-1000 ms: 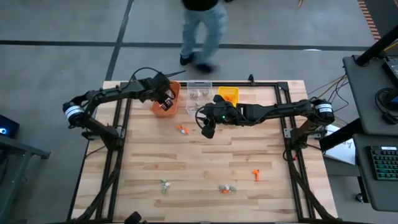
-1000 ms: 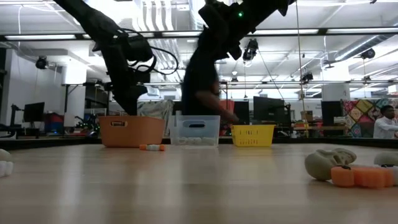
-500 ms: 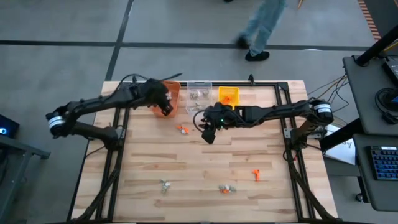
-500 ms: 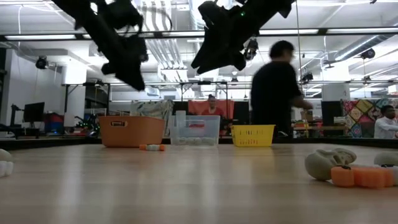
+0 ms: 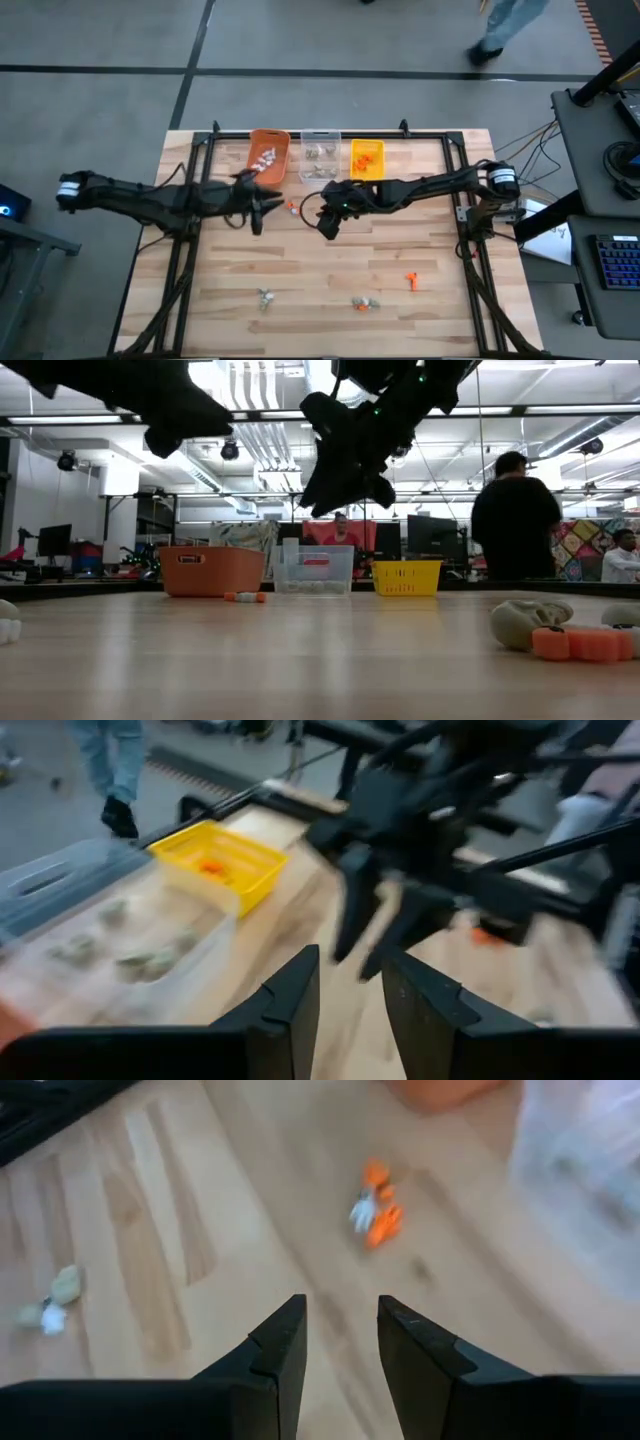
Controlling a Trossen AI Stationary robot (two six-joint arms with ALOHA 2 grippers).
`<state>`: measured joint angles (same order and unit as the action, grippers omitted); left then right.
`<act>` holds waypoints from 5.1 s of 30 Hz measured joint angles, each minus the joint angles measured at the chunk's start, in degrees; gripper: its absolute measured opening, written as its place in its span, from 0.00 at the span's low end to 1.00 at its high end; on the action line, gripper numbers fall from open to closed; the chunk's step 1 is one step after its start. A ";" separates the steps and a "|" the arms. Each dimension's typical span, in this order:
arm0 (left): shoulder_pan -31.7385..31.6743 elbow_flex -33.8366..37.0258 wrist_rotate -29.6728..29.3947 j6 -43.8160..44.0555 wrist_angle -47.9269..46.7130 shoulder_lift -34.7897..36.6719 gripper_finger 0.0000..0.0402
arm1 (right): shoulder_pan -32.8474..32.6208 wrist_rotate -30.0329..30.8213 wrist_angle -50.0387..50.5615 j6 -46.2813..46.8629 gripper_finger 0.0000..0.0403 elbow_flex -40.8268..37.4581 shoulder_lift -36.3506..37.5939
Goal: Sort Halloween decoration
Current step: Put the gray skull toy into the transparent bin
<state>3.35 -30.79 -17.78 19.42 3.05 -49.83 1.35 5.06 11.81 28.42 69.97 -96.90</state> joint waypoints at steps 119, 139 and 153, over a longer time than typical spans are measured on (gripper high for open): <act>10.54 -0.98 -7.12 -6.67 9.75 -7.10 0.23 | -38.83 -0.99 32.18 18.35 0.08 7.63 -14.21; 10.54 -0.98 -7.15 -6.45 9.84 -7.12 0.23 | -31.75 2.83 38.83 11.52 0.08 7.54 -4.13; 10.61 -0.98 -7.15 -6.47 9.84 -7.12 0.23 | -8.58 12.76 21.84 -25.61 0.08 7.50 -1.73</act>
<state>13.96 -31.77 -24.93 12.95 12.88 -56.95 -7.23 17.82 33.64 2.81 77.47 -98.63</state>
